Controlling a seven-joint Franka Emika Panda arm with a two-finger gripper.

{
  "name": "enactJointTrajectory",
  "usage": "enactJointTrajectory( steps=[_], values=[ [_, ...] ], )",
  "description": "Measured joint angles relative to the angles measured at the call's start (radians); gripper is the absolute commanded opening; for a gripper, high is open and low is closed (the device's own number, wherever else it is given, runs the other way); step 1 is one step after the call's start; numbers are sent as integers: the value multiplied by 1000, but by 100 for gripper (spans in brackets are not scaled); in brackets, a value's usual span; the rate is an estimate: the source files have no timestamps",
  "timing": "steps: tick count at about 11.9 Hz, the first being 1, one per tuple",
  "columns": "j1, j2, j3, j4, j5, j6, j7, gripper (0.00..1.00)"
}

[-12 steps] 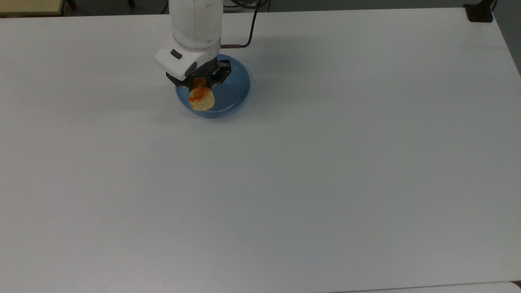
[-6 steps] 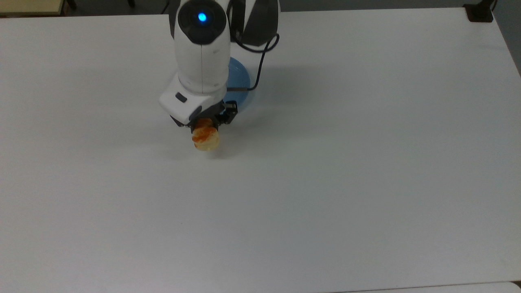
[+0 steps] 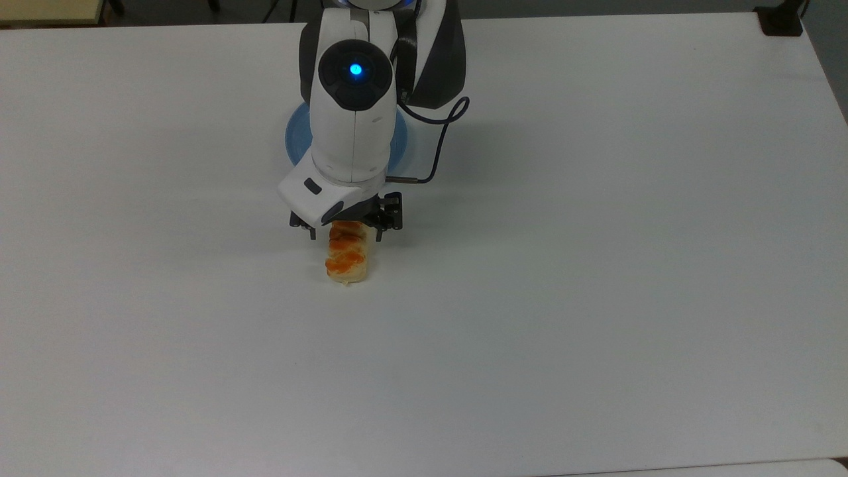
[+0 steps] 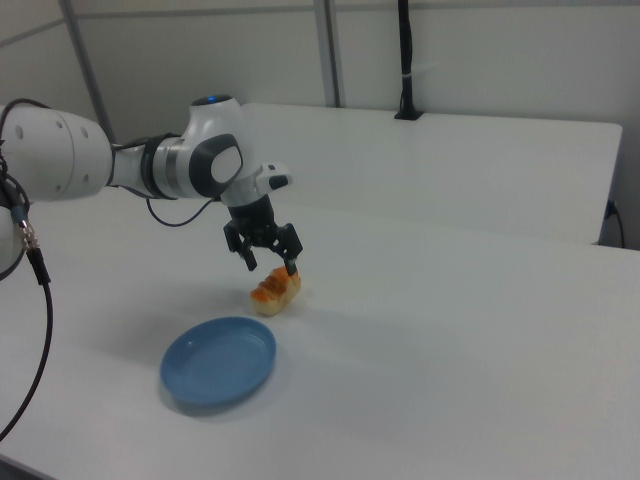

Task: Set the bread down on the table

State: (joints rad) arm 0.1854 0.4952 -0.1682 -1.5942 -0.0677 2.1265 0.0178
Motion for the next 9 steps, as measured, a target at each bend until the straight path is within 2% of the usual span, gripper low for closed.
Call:
enactJointTrajectory(
  steps=[2, 5, 7, 9],
  values=[
    [-3, -46, -3, 16, 0, -51, 8, 100],
    [-17, -251, -6, 17, 0, -364, -4, 100],
    [-27, -393, -14, -50, 0, -428, -66, 100],
    [-31, -473, -21, -146, 0, -428, -87, 100]
  ],
)
